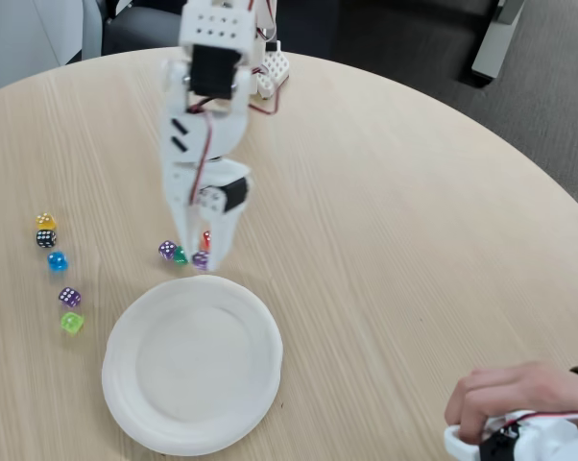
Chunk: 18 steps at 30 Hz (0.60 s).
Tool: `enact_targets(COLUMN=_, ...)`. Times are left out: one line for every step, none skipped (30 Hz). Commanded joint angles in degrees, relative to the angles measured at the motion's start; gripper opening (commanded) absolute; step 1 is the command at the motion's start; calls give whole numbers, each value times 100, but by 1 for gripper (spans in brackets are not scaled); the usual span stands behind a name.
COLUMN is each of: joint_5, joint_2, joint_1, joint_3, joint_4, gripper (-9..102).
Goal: Pick a purple dice and put it in the plate.
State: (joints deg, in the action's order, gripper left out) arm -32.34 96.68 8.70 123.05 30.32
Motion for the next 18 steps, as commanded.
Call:
enact_targets(joint_5=193, joint_2=-97, joint_1=105, joint_3=-105, joint_4=-70, gripper=0)
enact_targets(joint_5=220, joint_2=-141, joint_1=141, joint_3=-105, joint_4=-70, gripper=0)
enact_targets(joint_5=237, joint_2=-176, joint_1=185, joint_3=-105, joint_4=-70, gripper=0)
enact_targets(joint_5=255, joint_2=-185, joint_1=237, joint_3=-105, joint_4=-70, gripper=0)
enact_targets(joint_5=281, joint_2=-185, joint_1=290, joint_3=-105, joint_4=-70, gripper=0)
enact_targets(joint_5=290, joint_2=-185, joint_1=334, joint_3=-114, joint_4=-88, gripper=0)
enact_targets(joint_5=281, joint_2=-176, joint_1=378, joint_3=-114, joint_4=-158, gripper=0)
enact_targets(joint_5=255, joint_2=-132, joint_1=422, joint_3=-114, joint_4=-246, gripper=0)
enact_targets(joint_5=211, joint_2=-97, joint_1=448, joint_3=-114, joint_4=-360, gripper=0)
enact_targets(joint_5=158, joint_2=-88, joint_1=448, joint_3=-114, joint_4=-475, gripper=0)
enact_targets(joint_5=123, joint_2=-79, joint_1=448, joint_3=-114, joint_4=-571, gripper=0)
enact_targets(joint_5=44, joint_2=-79, joint_1=448, joint_3=-114, joint_4=-659, gripper=0)
enact_targets(joint_5=-44, joint_2=-79, joint_1=448, joint_3=-114, joint_4=-729, gripper=0)
enact_targets(joint_5=-132, joint_2=-79, joint_1=448, joint_3=-114, joint_4=-782, gripper=0)
enact_targets(joint_5=-229, joint_2=-79, joint_1=439, joint_3=-114, joint_4=-826, gripper=0)
enact_targets(joint_5=-387, joint_2=-79, joint_1=422, joint_3=-114, joint_4=-870, gripper=0)
enact_targets(joint_5=-510, joint_2=-79, joint_1=396, joint_3=-114, joint_4=-923, gripper=0)
enact_targets(joint_5=-659, joint_2=-79, joint_1=369, joint_3=-114, joint_4=-993, gripper=0)
